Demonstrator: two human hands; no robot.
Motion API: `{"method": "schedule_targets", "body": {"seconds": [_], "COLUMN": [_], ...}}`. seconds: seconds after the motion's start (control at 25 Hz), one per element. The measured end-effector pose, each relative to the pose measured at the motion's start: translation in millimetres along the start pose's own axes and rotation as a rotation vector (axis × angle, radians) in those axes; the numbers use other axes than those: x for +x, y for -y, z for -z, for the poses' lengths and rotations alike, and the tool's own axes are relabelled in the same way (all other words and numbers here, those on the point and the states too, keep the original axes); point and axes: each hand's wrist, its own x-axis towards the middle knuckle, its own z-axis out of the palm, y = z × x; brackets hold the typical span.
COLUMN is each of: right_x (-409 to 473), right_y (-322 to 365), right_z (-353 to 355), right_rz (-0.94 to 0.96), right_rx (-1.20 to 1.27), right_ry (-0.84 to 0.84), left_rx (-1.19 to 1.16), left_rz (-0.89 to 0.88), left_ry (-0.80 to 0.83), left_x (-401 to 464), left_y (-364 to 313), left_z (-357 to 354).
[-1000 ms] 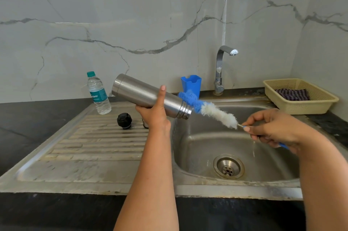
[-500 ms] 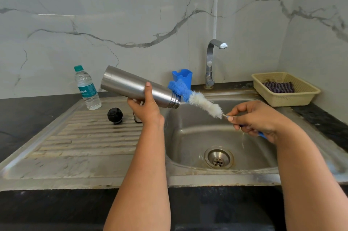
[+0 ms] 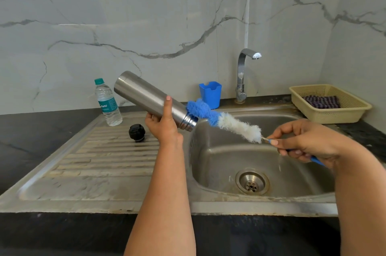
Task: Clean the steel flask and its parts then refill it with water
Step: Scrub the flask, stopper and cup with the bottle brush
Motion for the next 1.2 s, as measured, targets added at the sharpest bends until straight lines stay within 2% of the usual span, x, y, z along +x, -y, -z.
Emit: {"method": "schedule_targets", "body": {"seconds": [0.28, 0.36, 0.48, 0.6, 0.84, 0.92, 1.04, 1.16, 1.2], "right_x": [0, -2, -4, -6, -4, 3, 17, 28, 33], "right_y": [0, 1, 0, 2, 4, 2, -2, 5, 13], "right_z": [2, 4, 8, 5, 0, -2, -10, -9, -7], "right_rz": [0.000, 0.001, -0.003, 0.015, 0.017, 0.029, 0.075, 0.099, 0.136], "right_rx": [0.057, 0.070, 0.059, 0.080, 0.077, -0.016, -0.344, -0.337, -0.412], "right_ry": [0.042, 0.063, 0.101, 0.113, -0.035, -0.170, -0.461, -0.568, -0.613], "left_rx": [0.035, 0.046, 0.109, 0.076, -0.016, -0.028, 0.064, 0.145, 0.149], "left_rz": [0.078, 0.112, 0.063, 0.092, 0.176, 0.194, 0.158, 0.122, 0.134], "left_ry": [0.091, 0.091, 0.085, 0.066, 0.072, 0.119, 0.126, 0.132, 0.140], "left_x": [5, 6, 3, 6, 6, 7, 5, 7, 8], "left_y": [-1, 0, 5, 4, -1, -1, -2, -3, -2], "left_z": [-2, -1, 0, 1, 0, -1, -1, 3, 5]}}
